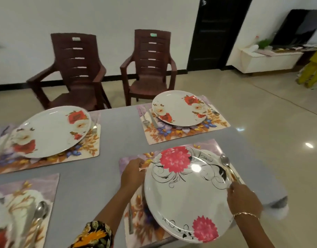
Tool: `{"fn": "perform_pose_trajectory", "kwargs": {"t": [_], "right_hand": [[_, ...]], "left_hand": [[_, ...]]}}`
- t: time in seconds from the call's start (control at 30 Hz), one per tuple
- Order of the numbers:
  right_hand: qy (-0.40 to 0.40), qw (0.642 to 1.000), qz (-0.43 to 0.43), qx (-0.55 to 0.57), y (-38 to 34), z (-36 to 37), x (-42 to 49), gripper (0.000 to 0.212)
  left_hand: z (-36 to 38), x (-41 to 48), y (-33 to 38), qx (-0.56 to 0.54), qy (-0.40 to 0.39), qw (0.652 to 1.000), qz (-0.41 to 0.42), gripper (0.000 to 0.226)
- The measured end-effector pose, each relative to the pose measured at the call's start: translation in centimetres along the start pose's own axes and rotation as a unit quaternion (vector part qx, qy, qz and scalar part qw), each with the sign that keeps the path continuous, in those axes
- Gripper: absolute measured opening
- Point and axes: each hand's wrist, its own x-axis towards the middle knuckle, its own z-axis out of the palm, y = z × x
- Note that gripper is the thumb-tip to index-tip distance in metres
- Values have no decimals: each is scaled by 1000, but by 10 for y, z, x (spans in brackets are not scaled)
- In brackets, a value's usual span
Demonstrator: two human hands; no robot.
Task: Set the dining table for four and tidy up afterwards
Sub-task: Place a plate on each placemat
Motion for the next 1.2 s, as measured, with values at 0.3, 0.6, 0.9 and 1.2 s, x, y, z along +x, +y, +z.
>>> {"fn": "perform_pose_trajectory", "kwargs": {"t": [0.3,0.6,0.9,1.2], "right_hand": [[53,893,-410,178,-157,28,-52,28],[-77,751,-620,214,-335,53,-224,33],[-145,681,-687,208,-478,66,-404,35],[-201,668,-690,193,-580,73,-495,27]], "left_hand": [[-90,-84,-80,40,139,989,-3,25],[-229,-201,-223,11,308,944,-120,20],[-341,-300,-367,2,404,886,-229,15],[-404,-313,-450,7,379,887,-264,20]]}}
